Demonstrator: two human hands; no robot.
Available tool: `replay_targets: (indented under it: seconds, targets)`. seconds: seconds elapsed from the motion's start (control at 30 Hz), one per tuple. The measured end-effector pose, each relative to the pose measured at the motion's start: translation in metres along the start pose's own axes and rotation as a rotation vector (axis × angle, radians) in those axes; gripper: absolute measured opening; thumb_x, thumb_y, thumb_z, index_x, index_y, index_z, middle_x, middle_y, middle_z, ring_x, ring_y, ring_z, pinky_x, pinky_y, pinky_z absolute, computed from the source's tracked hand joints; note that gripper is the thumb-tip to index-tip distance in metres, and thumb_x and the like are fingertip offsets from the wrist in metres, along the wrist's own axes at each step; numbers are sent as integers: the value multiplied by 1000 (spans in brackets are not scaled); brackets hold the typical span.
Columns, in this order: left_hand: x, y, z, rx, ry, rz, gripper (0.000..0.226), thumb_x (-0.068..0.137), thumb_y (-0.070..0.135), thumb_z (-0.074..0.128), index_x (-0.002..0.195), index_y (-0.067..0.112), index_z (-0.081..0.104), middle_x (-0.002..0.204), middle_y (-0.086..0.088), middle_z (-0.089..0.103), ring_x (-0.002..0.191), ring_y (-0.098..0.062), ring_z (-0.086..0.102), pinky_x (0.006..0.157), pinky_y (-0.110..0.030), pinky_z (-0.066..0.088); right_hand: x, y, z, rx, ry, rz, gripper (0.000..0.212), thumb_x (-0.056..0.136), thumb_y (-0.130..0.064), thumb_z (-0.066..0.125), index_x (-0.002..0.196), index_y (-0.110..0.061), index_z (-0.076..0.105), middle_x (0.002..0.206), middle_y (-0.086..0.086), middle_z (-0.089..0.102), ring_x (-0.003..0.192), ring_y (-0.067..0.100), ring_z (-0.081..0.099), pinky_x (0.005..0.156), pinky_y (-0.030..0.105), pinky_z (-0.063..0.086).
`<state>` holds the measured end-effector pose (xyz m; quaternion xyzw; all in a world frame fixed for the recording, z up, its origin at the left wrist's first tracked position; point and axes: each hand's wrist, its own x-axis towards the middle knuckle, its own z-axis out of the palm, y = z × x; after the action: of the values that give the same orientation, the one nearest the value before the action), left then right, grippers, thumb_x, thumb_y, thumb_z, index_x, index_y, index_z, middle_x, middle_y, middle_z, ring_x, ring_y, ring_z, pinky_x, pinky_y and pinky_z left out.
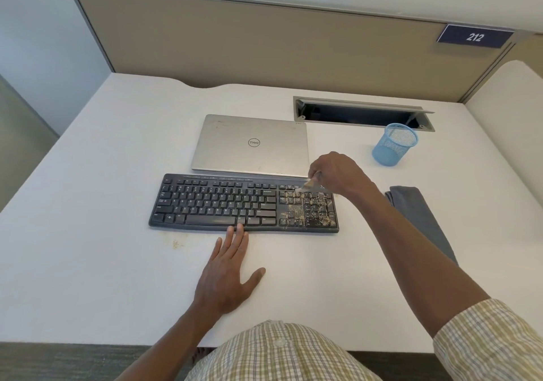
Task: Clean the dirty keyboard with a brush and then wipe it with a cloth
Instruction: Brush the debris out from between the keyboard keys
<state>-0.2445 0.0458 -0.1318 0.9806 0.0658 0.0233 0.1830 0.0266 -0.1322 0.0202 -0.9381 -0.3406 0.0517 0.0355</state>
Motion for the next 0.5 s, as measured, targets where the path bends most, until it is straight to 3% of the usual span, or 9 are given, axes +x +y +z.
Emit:
replay_targets:
  seconds: [0.07,0.2,0.33,0.5]
  targets:
    - [0,0,0,-1,-1,2,88,96,73,28,162,18,6,170,3,-6,155,-12,-13,127,-37,6,-2,5,-3,-29,0,41,23,87,-5,61,94,-19,77,96,2,73,81,18,62,66,26,42]
    - [1,0,0,-2,2,0,88,96,73,28,161,18,4,170,4,-7,155,-11,-14,127,-37,5,-4,14,-6,41,64,119,22,87,-6,59,92,-17,77,93,4,75,77,21,64,66,29,50]
    - [1,0,0,-8,6,-1,88,96,73,29,161,18,6,170,4,-6,156,-12,-12,126,-37,6,-4,9,-2,230,133,223,19,89,-10,57,90,-10,76,90,7,74,72,17,58,64,25,40]
    - [1,0,0,-2,-4,3,89,96,73,28,160,19,2,169,4,-8,155,-10,-15,127,-36,4,-3,-3,15,313,105,309,22,90,-11,53,91,-5,75,88,11,74,69,19,59,57,24,39]
